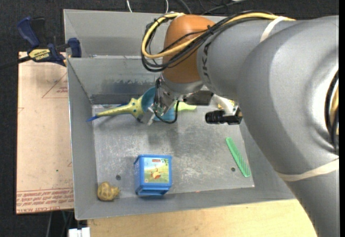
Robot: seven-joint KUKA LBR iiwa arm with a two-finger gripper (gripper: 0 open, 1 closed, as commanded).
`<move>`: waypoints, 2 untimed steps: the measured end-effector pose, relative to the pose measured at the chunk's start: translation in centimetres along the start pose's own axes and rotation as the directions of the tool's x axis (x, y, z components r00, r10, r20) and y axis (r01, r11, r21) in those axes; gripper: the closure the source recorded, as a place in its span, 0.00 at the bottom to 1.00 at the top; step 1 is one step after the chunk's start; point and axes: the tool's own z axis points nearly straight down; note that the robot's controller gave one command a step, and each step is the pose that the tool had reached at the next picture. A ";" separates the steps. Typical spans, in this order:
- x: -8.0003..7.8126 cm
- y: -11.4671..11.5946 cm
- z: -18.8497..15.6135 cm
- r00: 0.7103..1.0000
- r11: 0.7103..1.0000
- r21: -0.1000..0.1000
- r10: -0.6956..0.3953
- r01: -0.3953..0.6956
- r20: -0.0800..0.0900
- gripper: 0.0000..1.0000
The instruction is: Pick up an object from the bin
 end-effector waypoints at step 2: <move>0.0 -0.7 -13.7 1.000 1.000 -0.003 0.001 -0.001 0.000 1.00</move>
Offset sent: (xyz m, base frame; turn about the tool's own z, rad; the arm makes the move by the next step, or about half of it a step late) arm -0.0036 -0.0073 0.1380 0.0061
